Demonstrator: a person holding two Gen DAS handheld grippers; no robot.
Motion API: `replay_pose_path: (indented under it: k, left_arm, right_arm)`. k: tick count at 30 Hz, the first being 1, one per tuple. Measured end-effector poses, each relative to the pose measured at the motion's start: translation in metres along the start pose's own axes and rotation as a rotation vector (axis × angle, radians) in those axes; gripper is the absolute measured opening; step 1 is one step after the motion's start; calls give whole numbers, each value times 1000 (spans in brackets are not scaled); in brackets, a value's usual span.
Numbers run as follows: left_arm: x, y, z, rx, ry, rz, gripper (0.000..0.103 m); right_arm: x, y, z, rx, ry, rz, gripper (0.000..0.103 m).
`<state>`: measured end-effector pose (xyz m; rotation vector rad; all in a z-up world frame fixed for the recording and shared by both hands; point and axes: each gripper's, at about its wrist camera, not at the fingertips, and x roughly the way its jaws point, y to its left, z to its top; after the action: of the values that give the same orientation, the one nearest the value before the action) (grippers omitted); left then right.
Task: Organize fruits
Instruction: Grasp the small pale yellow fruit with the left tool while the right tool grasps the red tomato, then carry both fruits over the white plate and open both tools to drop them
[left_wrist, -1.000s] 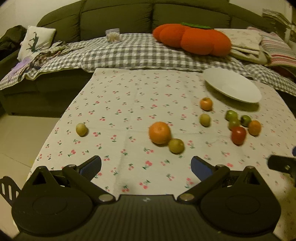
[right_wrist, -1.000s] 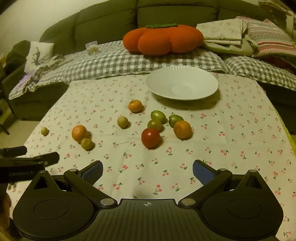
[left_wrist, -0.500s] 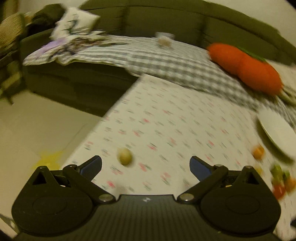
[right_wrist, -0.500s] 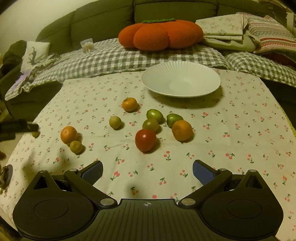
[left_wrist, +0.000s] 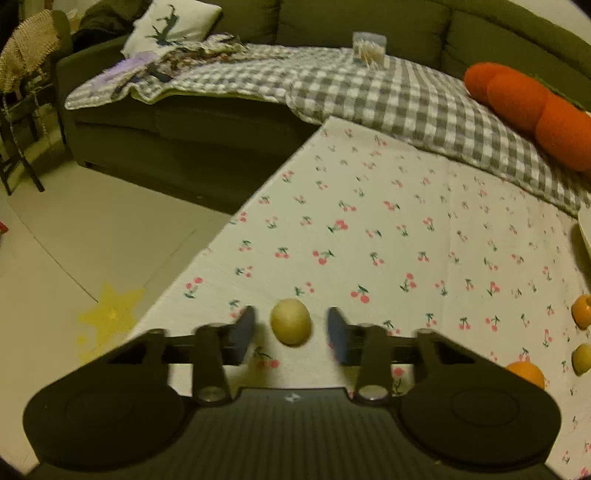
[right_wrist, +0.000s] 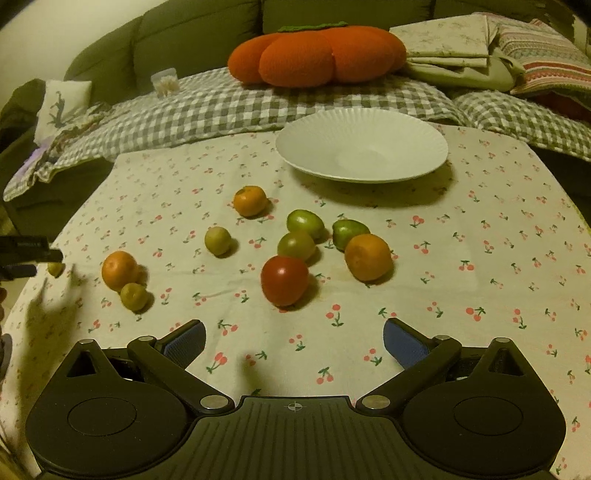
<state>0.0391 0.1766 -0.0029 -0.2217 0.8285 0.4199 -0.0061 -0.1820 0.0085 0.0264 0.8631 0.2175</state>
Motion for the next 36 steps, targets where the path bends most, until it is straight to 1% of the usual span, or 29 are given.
replay_pose_path:
  k: [1, 2, 6, 9, 13, 17, 19, 20, 22, 23, 24, 27, 31, 34, 36]
  left_arm:
    - [3, 0, 0, -5, 9, -5, 24]
    - [5, 0, 0, -8, 17, -11, 22]
    - [4, -1, -2, -6, 10, -19, 22]
    - [-5, -2, -1, -27, 11, -62, 22]
    - [-24, -14, -1, 14, -36, -107, 22]
    - [-35, -26, -2, 30, -46, -154, 22]
    - [-39, -33, -2, 43, -50, -167, 22]
    - [-42, -36, -3, 51, -53, -173, 22]
    - [-46, -43, -2, 67, -57, -185, 22]
    - [-48, -46, -2, 74, -59, -192, 22]
    - [-50, -49, -2, 79, -60, -199, 22]
    - [-57, -55, -1, 81, -59, -237, 22]
    - [-65, -57, 5, 45, -41, -308, 22]
    - [-70, -63, 11, 30, -34, -364, 22]
    - [-73, -69, 14, 19, -28, -407, 22]
  right_arm:
    - [1, -1, 0, 2, -2, 0, 101]
    - [1, -2, 0, 8, -8, 9, 101]
    - [3, -4, 2, 4, -27, 40, 92]
    - [8, -2, 6, 0, -38, 57, 84]
    - [17, 0, 13, -7, -59, 58, 72]
    - [27, 0, 18, -2, -70, 49, 66]
    - [33, -1, 19, -2, -66, 46, 58]
    - [36, -1, 20, 0, -60, 47, 55]
    - [41, 0, 19, 0, -50, 46, 45]
    - [44, 0, 20, -1, -44, 47, 42]
    - [46, 1, 20, 3, -39, 55, 35]
    - [47, 2, 21, -9, -29, 61, 34]
    - [38, -3, 27, 19, -16, 75, 34]
    - [25, -10, 37, 51, -33, 109, 34]
    - [18, -15, 44, 65, -53, 117, 34]
